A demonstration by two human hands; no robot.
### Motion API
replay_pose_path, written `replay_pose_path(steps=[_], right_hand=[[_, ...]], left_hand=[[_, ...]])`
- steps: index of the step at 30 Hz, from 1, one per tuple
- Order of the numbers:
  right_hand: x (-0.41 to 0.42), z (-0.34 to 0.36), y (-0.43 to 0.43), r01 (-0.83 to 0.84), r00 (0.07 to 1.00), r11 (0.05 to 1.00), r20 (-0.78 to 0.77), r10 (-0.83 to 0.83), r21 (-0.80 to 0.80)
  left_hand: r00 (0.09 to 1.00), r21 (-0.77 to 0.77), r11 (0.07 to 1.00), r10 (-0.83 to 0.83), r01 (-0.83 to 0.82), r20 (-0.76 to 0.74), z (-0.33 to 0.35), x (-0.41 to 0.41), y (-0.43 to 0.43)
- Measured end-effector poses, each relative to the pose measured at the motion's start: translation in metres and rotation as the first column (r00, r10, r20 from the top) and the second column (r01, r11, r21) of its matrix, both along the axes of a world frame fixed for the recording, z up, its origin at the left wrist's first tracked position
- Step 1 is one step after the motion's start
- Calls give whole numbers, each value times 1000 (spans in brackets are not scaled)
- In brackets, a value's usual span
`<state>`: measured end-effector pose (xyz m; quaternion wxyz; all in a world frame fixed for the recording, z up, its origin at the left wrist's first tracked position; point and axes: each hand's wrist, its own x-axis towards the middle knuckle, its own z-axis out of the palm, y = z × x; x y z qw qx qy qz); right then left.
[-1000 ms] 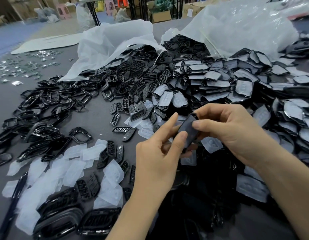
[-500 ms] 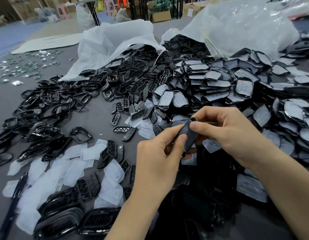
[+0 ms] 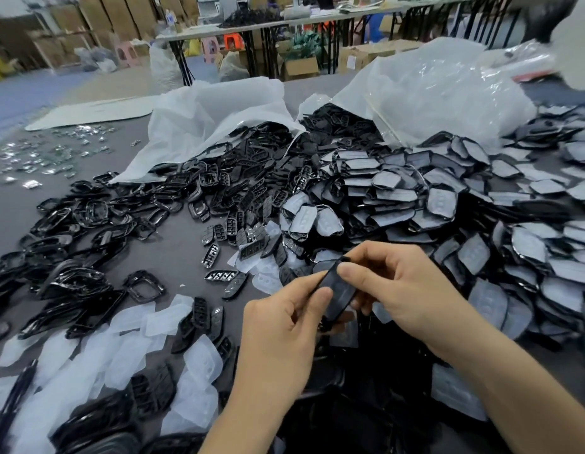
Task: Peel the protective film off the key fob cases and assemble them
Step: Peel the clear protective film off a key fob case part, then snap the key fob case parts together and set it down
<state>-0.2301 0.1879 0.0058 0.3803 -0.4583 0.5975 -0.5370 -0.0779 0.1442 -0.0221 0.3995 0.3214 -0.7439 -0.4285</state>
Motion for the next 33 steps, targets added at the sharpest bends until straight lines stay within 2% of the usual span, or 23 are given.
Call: replay_pose_path(steps=[2,4,7,9,11,13,15,17,19,21,25,27,30,31,33], right_hand=[[0,-1,-2,11,998,1000,-66,-11,-5],[2,-2,-3,20,997,1000,-74,-21,-15],[3,-2,-3,76,991,994,-108,-84,-73],[-5,1,-2,180,962,971,-175,-207,-159],[-24,8,0,343,896,903,-197,-397,-257],[-50,12,5,489,788,808,-231,-571,-330],[-76,11,10,596,661,734,-319,-679,-327],[-95,5,14,664,560,705,-458,-690,-250],[-106,-2,16,698,516,698,-563,-646,-160],[-109,-5,15,712,494,690,-604,-625,-131],[-104,-3,15,733,408,666,-694,-593,-139],[-95,0,14,731,376,653,-682,-628,-198],[-66,5,9,620,396,687,-604,-691,-379],[-51,5,6,546,440,723,-590,-677,-423],[-19,2,3,345,597,839,-591,-542,-421]], left_hand=[[998,-75,997,24,-20,58,1,1,-1],[996,-87,996,32,-24,83,2,1,-2],[1000,38,999,13,-13,15,4,-2,2],[1000,102,995,10,-7,-24,5,-2,4],[999,21,999,45,-45,-15,7,0,2],[986,-117,981,163,-157,44,5,4,-4],[954,-205,947,276,-248,121,4,8,-9],[933,-246,944,277,-220,231,2,8,-12],[910,-218,969,192,-117,367,-3,5,-13],[879,-203,978,131,-40,459,-7,2,-14],[835,-295,953,216,-68,506,-9,0,-17],[832,-317,943,254,-101,493,-8,-1,-18],[861,-273,947,277,-169,426,-7,1,-16],[877,-248,949,281,-194,389,-7,2,-16],[911,-192,952,289,-240,294,-5,4,-15]])
